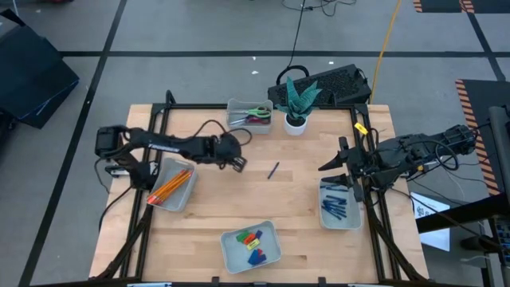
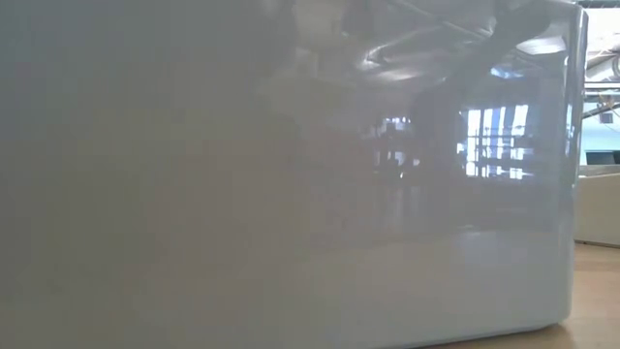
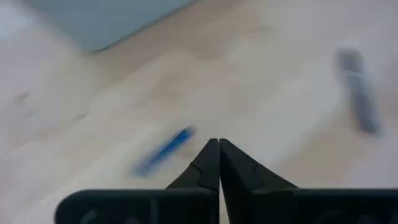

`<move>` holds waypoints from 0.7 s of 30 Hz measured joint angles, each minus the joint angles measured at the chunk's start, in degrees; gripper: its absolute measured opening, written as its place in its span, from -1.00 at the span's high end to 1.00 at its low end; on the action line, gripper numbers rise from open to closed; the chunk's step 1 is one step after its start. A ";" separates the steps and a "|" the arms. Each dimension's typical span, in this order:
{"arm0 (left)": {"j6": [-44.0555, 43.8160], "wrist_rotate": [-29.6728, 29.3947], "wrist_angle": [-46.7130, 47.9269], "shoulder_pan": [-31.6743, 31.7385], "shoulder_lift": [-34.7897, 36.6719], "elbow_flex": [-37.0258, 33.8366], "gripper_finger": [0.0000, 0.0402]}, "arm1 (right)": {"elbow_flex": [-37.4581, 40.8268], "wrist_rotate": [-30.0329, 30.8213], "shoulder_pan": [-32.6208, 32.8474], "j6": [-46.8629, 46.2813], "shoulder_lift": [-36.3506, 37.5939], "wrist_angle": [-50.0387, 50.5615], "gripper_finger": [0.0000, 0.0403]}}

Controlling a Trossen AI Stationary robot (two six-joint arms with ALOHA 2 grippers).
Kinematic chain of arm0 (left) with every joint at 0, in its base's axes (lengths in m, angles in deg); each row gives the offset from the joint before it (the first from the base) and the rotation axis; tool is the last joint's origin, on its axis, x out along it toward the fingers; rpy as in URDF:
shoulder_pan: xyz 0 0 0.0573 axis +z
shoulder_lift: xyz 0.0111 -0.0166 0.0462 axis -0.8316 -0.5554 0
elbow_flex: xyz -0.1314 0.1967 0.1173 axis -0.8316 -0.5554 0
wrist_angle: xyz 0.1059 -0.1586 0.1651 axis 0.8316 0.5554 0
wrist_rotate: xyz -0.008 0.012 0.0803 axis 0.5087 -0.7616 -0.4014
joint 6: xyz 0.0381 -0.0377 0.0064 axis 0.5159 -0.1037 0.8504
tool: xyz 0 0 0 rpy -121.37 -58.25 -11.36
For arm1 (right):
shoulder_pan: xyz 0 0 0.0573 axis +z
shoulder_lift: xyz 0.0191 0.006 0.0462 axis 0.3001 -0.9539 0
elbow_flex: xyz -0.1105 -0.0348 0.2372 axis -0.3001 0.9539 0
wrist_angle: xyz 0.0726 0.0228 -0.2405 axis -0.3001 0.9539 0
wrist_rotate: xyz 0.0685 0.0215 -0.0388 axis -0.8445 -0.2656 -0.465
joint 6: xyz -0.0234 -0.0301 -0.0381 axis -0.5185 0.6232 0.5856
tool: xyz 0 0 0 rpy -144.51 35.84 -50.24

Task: Sort crayons/erasers/pens/pencils in bins
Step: Put the blue crayon into the middle right gray bin

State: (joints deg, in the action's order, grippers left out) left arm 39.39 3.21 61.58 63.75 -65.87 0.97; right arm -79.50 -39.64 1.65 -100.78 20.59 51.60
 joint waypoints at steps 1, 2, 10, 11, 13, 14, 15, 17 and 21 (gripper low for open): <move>1.30 0.07 -0.83 -1.13 -0.07 1.01 0.98 | -0.02 0.00 0.00 -0.02 0.02 0.00 0.31; 2.47 0.11 -2.71 -2.24 -0.50 2.35 0.99 | -0.01 0.00 -0.02 0.00 0.00 -0.01 0.31; 7.11 -0.59 1.86 -5.27 -8.10 15.86 0.99 | 0.00 -0.01 -0.02 -0.01 0.01 0.00 0.31; 8.33 -0.72 4.72 -4.86 -8.54 17.06 0.97 | 0.00 -0.01 -0.01 0.00 0.00 0.00 0.31; 10.74 -1.19 9.63 -3.33 -9.08 18.15 0.91 | 0.00 -0.01 0.00 -0.02 0.02 0.00 0.31; 12.34 -1.00 10.54 -2.19 -9.19 18.25 0.86 | 0.00 0.00 0.00 -0.02 0.00 0.00 0.31; 14.15 0.18 11.61 -0.85 -9.20 18.23 0.81 | 0.00 0.00 0.00 -0.01 0.00 0.00 0.31; 18.99 5.34 14.08 2.32 -9.16 17.76 0.68 | 0.00 0.00 0.00 -0.01 0.00 -0.01 0.31; 34.58 12.61 15.06 8.00 -9.18 15.62 0.39 | 0.00 0.00 0.00 -0.02 0.00 0.00 0.31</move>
State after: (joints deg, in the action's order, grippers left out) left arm 73.97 15.82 76.64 71.75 -75.05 16.59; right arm -79.50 -39.64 1.65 -100.80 20.59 51.60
